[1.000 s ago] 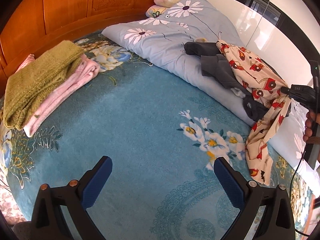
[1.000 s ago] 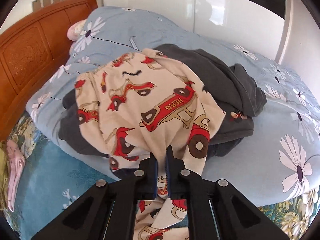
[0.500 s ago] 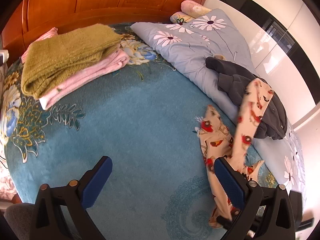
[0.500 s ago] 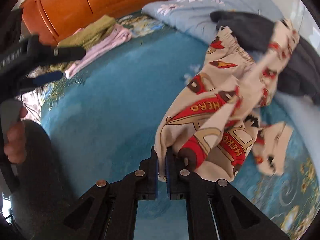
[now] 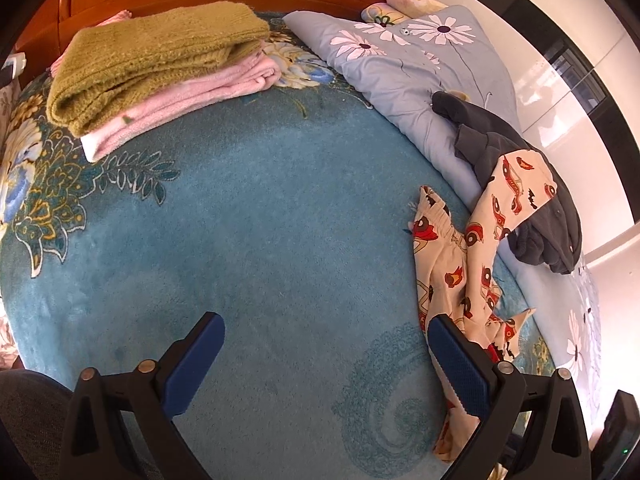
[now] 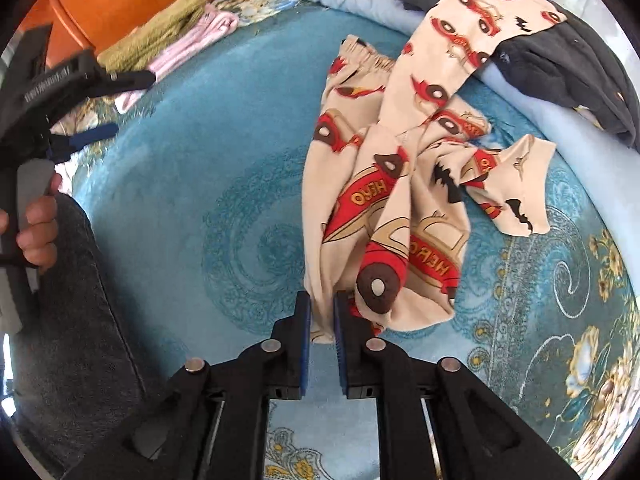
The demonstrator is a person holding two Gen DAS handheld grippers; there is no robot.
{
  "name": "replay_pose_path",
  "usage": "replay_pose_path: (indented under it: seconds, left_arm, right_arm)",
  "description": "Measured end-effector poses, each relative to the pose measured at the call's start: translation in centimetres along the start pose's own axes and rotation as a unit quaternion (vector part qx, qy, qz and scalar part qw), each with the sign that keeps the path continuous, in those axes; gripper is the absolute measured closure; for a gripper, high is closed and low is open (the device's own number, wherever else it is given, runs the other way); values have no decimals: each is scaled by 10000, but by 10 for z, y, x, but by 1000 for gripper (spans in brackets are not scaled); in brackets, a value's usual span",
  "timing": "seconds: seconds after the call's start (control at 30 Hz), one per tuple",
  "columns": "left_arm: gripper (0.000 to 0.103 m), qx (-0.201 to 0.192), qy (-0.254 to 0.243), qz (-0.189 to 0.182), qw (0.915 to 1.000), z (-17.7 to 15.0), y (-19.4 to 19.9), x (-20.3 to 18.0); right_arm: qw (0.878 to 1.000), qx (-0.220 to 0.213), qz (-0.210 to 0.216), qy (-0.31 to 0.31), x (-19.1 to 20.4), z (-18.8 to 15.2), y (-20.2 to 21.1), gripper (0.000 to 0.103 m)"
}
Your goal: Fold clothes
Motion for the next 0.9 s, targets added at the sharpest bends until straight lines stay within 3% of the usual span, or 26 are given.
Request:
replay_pose_path:
  seconds: [0.07, 0.13, 0.23, 0.37, 0.53, 0.8, 0.83, 0.9]
  left_arm:
    - [0, 45, 113, 19, 9999, -1, -3, 4]
    - [0, 132, 136, 50, 9998, -4, -7, 5]
    - [0, 228, 128, 83, 9996, -7, -12, 5]
    - [0, 231, 295, 181, 9991, -7, -15, 15]
    - [0, 108, 807, 262, 9963, -4, -14, 37]
    - [0, 183, 649, 136, 9976, -4, -25, 26]
    - [0, 235, 631, 98, 9977, -5, -28, 24]
    - [0, 337, 657, -27, 9973, -5, -33, 22]
  right_arm:
    - [9989, -368, 119, -277, -10, 12, 17, 70]
    - [9959, -764, 123, -478, -21, 35, 25, 65]
    - [9868, -1174, 60, -1117, -36, 87, 0, 61]
    - [9524, -1631, -455, -2534, -88, 138, -40, 44]
    - [9382, -1360, -778, -3085, -124, 184, -90, 44]
    - [9505, -678, -1221, -2774, -109, 219, -141, 44]
    - [9495, -542, -1257, -2824, -109, 219, -145, 45]
    - [9475, -398, -1195, -2939, -109, 219, -147, 63]
Point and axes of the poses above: each gripper's, at about its wrist camera, not at the fingertips, and y roughly against the way its jaws point, x to its left, z to its top, the point moved 7 cm from there along -y, roughly the way its jaws point, and after that the axes turned 5 degrees about -x, right-handed, at the moved point
